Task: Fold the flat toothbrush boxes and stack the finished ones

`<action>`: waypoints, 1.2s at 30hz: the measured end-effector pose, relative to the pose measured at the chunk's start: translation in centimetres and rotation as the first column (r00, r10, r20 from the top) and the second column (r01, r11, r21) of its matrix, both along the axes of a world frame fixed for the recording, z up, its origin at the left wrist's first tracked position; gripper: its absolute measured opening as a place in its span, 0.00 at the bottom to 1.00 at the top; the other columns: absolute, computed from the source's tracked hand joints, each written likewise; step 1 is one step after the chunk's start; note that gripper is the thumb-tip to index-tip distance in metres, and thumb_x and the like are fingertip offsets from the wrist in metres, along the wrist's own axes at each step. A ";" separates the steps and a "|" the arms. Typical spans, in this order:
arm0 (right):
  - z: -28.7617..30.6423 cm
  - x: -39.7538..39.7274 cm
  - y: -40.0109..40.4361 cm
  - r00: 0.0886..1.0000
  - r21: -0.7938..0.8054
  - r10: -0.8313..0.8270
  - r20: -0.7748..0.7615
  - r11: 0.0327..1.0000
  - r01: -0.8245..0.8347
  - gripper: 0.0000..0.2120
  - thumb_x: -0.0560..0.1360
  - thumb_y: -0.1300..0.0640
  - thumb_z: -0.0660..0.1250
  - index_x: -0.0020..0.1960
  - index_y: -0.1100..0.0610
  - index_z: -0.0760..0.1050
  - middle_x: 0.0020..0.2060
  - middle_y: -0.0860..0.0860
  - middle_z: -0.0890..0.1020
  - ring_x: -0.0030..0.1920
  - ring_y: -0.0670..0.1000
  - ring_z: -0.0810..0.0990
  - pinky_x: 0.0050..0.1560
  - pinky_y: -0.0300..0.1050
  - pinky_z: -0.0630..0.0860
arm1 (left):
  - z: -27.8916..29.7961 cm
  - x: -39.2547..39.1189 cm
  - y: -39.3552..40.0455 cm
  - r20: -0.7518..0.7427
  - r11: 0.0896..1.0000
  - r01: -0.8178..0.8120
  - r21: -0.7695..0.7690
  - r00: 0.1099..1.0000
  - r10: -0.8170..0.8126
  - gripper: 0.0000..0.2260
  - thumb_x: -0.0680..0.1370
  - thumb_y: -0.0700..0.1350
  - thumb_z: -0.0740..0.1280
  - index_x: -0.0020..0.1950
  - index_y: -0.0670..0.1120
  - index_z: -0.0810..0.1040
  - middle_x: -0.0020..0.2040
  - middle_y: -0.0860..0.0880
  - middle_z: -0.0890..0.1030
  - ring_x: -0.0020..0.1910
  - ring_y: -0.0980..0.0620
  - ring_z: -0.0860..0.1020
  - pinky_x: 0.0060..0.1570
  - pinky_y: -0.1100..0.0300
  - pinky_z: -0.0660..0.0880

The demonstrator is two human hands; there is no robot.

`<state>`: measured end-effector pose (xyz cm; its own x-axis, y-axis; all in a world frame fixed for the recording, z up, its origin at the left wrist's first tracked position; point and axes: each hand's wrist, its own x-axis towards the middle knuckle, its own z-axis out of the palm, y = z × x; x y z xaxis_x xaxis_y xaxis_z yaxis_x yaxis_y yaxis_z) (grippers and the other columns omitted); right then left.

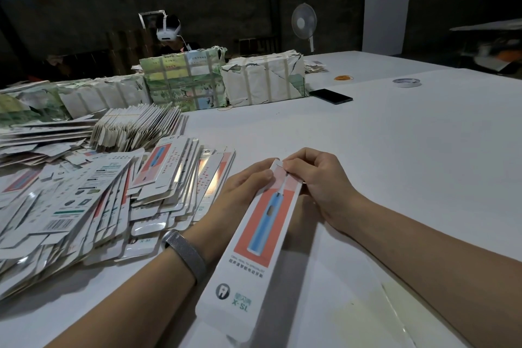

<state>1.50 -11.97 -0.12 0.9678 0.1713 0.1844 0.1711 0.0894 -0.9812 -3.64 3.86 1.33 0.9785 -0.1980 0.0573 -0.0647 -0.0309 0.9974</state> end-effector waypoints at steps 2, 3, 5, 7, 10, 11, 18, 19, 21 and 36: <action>0.0 -0.1 0.0 1.000 -0.007 0.010 0.001 1.000 -0.010 0.16 0.77 0.58 0.67 0.32 0.47 0.81 0.31 0.48 0.82 0.33 0.46 0.82 0.37 0.42 0.78 | 0.1 -0.1 0.0 0.024 1.000 0.011 0.014 1.000 -0.011 0.11 0.79 0.50 0.63 0.59 0.52 0.78 0.40 0.50 0.87 0.33 0.53 0.85 0.33 0.66 0.79; 0.0 0.0 0.0 1.000 -0.008 0.014 0.000 1.000 -0.014 0.16 0.77 0.58 0.66 0.33 0.47 0.81 0.31 0.48 0.82 0.33 0.47 0.82 0.36 0.42 0.77 | 0.1 -0.1 0.1 0.031 1.000 0.017 0.016 0.999 -0.017 0.12 0.77 0.52 0.63 0.59 0.52 0.78 0.40 0.50 0.87 0.33 0.53 0.85 0.33 0.66 0.79; 0.0 0.0 0.0 1.000 -0.006 0.013 -0.008 1.000 -0.013 0.16 0.78 0.59 0.66 0.34 0.48 0.82 0.32 0.49 0.82 0.33 0.47 0.82 0.36 0.42 0.77 | 0.2 -0.1 0.1 0.028 1.000 0.027 0.006 0.999 -0.028 0.16 0.73 0.53 0.64 0.59 0.52 0.79 0.41 0.49 0.87 0.34 0.52 0.85 0.33 0.65 0.79; 0.1 0.0 0.0 1.000 0.000 0.014 -0.016 1.000 -0.014 0.15 0.78 0.60 0.66 0.35 0.50 0.83 0.32 0.50 0.83 0.33 0.48 0.82 0.36 0.42 0.78 | 0.1 0.0 0.2 0.022 1.000 0.028 -0.008 0.999 -0.028 0.17 0.73 0.53 0.65 0.60 0.52 0.79 0.42 0.49 0.87 0.34 0.52 0.85 0.33 0.65 0.80; 0.2 0.0 -0.1 1.000 0.012 -0.008 -0.013 1.000 0.008 0.15 0.78 0.61 0.67 0.35 0.52 0.83 0.33 0.51 0.84 0.33 0.48 0.82 0.35 0.41 0.78 | -0.1 -0.2 0.2 0.012 0.999 0.047 -0.020 0.999 -0.047 0.13 0.75 0.53 0.65 0.58 0.59 0.82 0.44 0.47 0.87 0.36 0.51 0.85 0.36 0.63 0.80; 0.2 0.0 -0.1 1.000 0.012 -0.029 -0.007 0.999 0.029 0.15 0.78 0.61 0.67 0.34 0.51 0.83 0.32 0.50 0.83 0.33 0.48 0.82 0.36 0.42 0.78 | -0.2 -0.2 0.2 0.012 0.998 0.064 -0.019 0.998 -0.064 0.12 0.75 0.54 0.64 0.56 0.63 0.83 0.44 0.48 0.87 0.37 0.52 0.85 0.36 0.63 0.81; -0.2 0.1 0.3 0.987 -0.009 -0.162 0.007 0.987 0.162 0.13 0.78 0.59 0.67 0.36 0.50 0.82 0.35 0.49 0.84 0.37 0.49 0.83 0.41 0.44 0.81 | 0.3 0.1 0.5 -0.052 0.993 0.102 0.055 0.994 -0.099 0.23 0.74 0.60 0.68 0.65 0.51 0.75 0.42 0.49 0.87 0.33 0.51 0.85 0.34 0.63 0.80; -0.2 0.1 0.3 0.986 -0.007 -0.165 0.005 0.986 0.165 0.12 0.78 0.59 0.67 0.36 0.51 0.82 0.35 0.49 0.84 0.37 0.48 0.83 0.41 0.44 0.80 | 0.3 0.1 0.5 -0.034 0.992 0.104 0.075 0.994 -0.101 0.22 0.75 0.59 0.69 0.67 0.52 0.75 0.43 0.48 0.87 0.34 0.51 0.85 0.34 0.63 0.80; -0.2 0.1 0.3 0.986 -0.004 -0.165 0.008 0.986 0.165 0.13 0.78 0.59 0.67 0.36 0.51 0.82 0.34 0.48 0.84 0.36 0.47 0.82 0.40 0.43 0.79 | 0.3 0.1 0.5 -0.014 0.990 0.095 0.103 0.996 -0.094 0.21 0.75 0.57 0.66 0.68 0.57 0.74 0.45 0.48 0.87 0.36 0.51 0.85 0.35 0.63 0.80; -0.1 0.3 0.2 0.987 0.027 -0.159 -0.001 0.987 0.159 0.15 0.78 0.62 0.64 0.35 0.51 0.80 0.32 0.47 0.82 0.34 0.46 0.80 0.36 0.42 0.78 | -0.6 0.3 0.6 -0.006 0.991 0.075 0.109 0.997 -0.075 0.17 0.78 0.53 0.65 0.64 0.69 0.68 0.49 0.56 0.87 0.40 0.50 0.86 0.38 0.60 0.82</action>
<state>1.85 -11.74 -0.25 0.9822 0.0102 0.1876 0.1860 0.0872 -0.9787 -3.32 4.47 0.72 0.9607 -0.2762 0.0292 -0.0688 -0.1346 0.9885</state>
